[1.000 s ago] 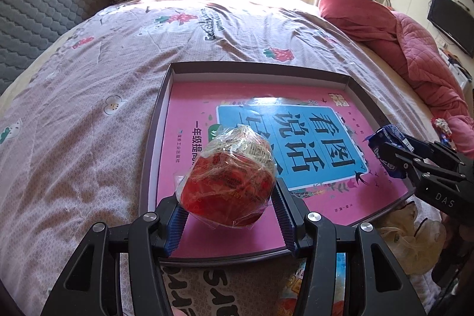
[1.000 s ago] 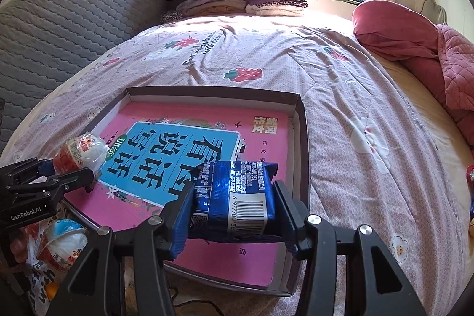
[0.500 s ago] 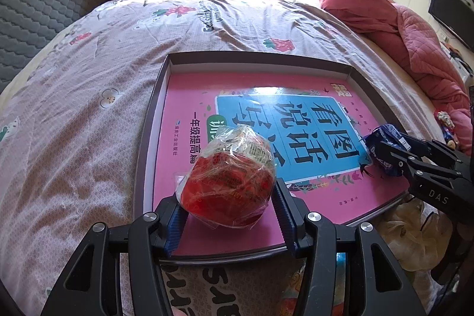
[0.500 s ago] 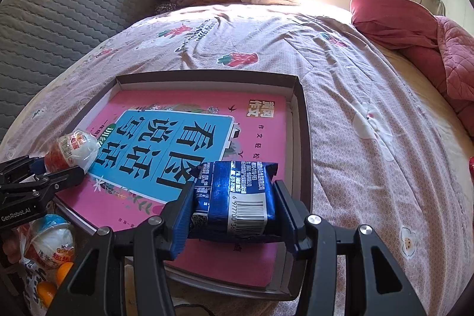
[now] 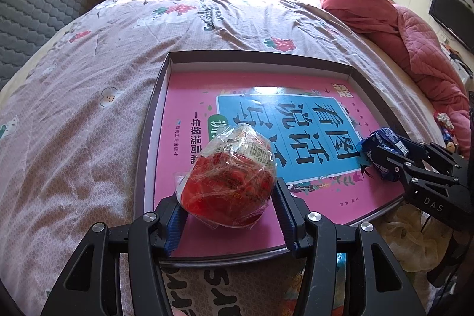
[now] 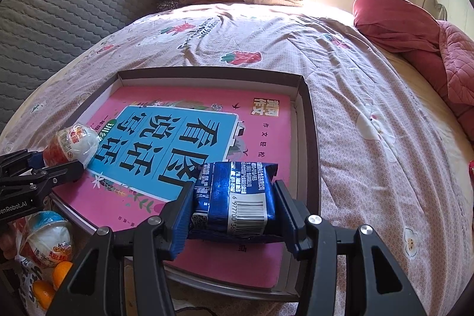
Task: Organize objects
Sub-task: 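Open the left tool to drop the apple in the tray while the right releases the packet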
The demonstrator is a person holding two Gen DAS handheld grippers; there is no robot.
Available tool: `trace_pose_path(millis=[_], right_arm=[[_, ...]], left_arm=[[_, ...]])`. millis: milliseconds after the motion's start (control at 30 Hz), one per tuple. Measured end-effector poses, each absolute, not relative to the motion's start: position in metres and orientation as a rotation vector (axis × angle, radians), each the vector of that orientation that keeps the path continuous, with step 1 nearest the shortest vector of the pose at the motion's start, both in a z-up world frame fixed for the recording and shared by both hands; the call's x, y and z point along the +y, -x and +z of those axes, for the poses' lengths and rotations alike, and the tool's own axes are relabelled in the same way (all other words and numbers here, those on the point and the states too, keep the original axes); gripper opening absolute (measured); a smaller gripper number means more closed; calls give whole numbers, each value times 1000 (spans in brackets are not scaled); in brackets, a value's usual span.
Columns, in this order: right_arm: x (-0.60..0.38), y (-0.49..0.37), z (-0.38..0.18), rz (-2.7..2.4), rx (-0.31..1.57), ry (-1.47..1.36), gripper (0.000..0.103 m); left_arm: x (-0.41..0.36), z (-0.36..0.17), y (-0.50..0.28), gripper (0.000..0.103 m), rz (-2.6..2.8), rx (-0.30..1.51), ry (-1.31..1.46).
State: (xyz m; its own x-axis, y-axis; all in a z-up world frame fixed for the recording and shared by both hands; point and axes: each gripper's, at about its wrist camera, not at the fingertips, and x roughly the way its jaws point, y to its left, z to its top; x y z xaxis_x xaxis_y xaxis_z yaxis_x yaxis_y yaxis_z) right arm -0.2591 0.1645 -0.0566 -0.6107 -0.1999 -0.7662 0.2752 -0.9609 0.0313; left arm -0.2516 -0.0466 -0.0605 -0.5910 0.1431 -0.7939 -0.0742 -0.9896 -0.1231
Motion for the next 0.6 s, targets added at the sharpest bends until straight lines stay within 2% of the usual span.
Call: trace_pose_path(millis=[600], right_arm=[[167,260,-51,-2613,101,-1226,56]], left_arm=[[-49,-56,253,62,2684,-175,1363]])
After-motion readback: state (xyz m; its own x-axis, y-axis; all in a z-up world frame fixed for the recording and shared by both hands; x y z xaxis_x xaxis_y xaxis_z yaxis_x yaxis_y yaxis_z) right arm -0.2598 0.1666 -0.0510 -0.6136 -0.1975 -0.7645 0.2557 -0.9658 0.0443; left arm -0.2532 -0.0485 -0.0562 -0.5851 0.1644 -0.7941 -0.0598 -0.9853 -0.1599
